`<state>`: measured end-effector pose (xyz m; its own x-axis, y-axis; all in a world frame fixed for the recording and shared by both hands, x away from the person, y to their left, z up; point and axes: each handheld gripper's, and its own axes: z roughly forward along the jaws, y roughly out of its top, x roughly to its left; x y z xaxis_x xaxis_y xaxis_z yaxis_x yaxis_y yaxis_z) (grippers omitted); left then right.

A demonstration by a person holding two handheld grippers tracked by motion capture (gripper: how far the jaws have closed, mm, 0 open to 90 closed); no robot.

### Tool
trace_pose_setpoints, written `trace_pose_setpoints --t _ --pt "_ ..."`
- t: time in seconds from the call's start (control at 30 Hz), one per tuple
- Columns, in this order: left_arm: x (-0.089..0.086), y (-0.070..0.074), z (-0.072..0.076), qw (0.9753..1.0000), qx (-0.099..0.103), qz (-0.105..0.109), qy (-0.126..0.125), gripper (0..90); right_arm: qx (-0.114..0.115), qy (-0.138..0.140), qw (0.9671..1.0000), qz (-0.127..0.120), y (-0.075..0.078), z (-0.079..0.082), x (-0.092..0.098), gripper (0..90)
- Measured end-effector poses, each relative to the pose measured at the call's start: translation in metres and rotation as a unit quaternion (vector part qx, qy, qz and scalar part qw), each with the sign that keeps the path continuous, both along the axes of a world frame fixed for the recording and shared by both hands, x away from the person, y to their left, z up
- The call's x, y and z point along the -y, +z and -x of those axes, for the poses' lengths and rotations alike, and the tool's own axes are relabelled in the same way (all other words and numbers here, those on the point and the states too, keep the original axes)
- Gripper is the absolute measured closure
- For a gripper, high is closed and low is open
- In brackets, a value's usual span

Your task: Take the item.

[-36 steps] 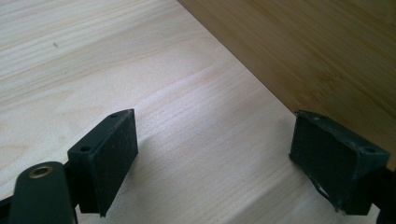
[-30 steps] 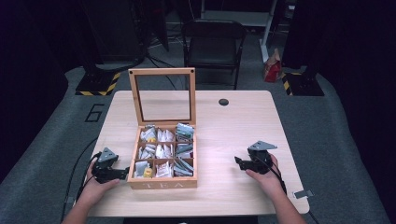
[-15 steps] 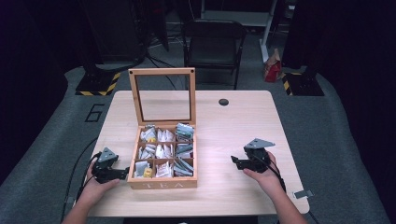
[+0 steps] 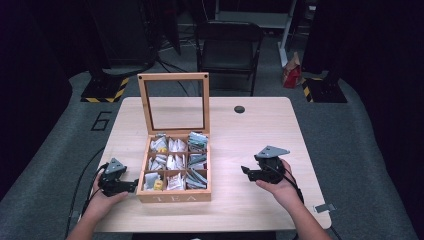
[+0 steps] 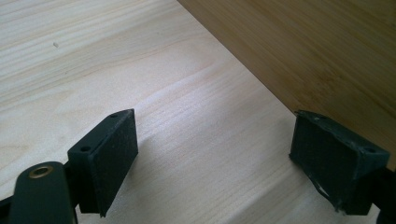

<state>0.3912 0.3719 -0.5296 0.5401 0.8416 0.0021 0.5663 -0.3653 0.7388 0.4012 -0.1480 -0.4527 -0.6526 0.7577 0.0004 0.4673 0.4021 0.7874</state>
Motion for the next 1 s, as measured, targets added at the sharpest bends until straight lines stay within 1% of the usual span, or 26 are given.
trace_pose_setpoints --t 0.03,0.07,0.17,0.2,0.33,0.4,0.43,0.5,0.6,0.63,0.7,0.77,0.8,0.83,0.87,0.9,0.93,0.97,1.0 --pt "0.001 0.0 0.0 1.0 -0.002 0.005 0.002 14.4 -0.001 0.003 1.0 -0.001 0.002 0.0 -0.002 30.8" --pt "0.001 -0.001 0.0 1.0 0.003 0.003 0.003 14.4 0.001 0.005 1.0 -0.002 0.003 0.001 -0.003 30.8" --pt "0.0 0.0 0.0 1.0 0.0 0.001 0.001 14.4 0.001 0.014 0.9999 -0.001 0.007 0.001 -0.007 30.9" --pt "0.001 -0.001 0.0 1.0 0.002 0.004 0.003 14.4 0.002 0.016 0.9999 -0.003 0.008 0.001 -0.008 31.1" --pt "0.001 -0.001 0.0 1.0 0.002 0.005 0.003 14.4 0.005 0.023 0.9997 0.0 0.012 0.001 -0.011 34.7" --pt "0.001 -0.001 0.0 1.0 0.003 0.006 0.004 14.4 0.003 0.023 0.9997 0.0 0.013 0.001 -0.011 34.9" --pt "0.0 0.0 0.0 1.0 0.001 0.003 0.002 14.4 0.006 0.025 0.9997 -0.001 0.015 0.001 -0.013 35.5" --pt "0.001 -0.001 0.0 1.0 0.002 0.004 0.003 14.4 0.01 0.026 0.9996 -0.005 0.016 0.002 -0.015 35.5" --pt "0.001 -0.001 0.0 1.0 0.004 0.006 0.004 14.4 0.009 0.026 0.9996 -0.007 0.02 0.003 -0.018 35.3" --pt "0.0 0.0 0.0 1.0 0.001 0.002 0.002 14.4 0.011 0.027 0.9995 -0.007 0.021 0.003 -0.018 35.2" --pt "0.001 -0.001 0.0 1.0 0.004 0.003 0.003 14.4 0.011 0.027 0.9995 -0.01 0.023 0.003 -0.02 35.2" --pt "0.0 0.0 0.0 1.0 0.0 0.002 0.001 14.4 0.01 0.028 0.9994 -0.016 0.025 0.003 -0.022 35.0" --pt "0.0 -0.001 0.0 1.0 0.003 0.001 0.002 14.4 0.012 0.028 0.9994 -0.016 0.025 0.003 -0.023 35.0" --pt "0.001 0.0 0.0 1.0 0.0 0.004 0.002 14.4 0.012 0.029 0.9994 -0.017 0.026 0.003 -0.024 35.3" --pt "0.001 -0.001 0.0 1.0 0.001 0.005 0.003 14.4 0.013 0.032 0.9993 -0.016 0.027 0.003 -0.025 35.3" --pt "0.0 0.0 0.0 1.0 0.002 0.0 0.001 14.4 0.011 0.032 0.9992 -0.018 0.027 0.003 -0.026 35.3" --pt "0.001 -0.001 0.0 1.0 0.005 0.003 0.003 14.4 0.012 0.036 0.9991 -0.018 0.028 0.003 -0.027 35.3" --pt "0.001 -0.001 0.0 1.0 0.002 0.006 0.004 14.4 0.011 0.037 0.9991 -0.02 0.029 0.003 -0.029 35.3" --pt "0.0 -0.001 0.0 1.0 0.004 0.002 0.002 14.4 0.011 0.038 0.999 -0.02 0.029 0.004 -0.031 35.3"
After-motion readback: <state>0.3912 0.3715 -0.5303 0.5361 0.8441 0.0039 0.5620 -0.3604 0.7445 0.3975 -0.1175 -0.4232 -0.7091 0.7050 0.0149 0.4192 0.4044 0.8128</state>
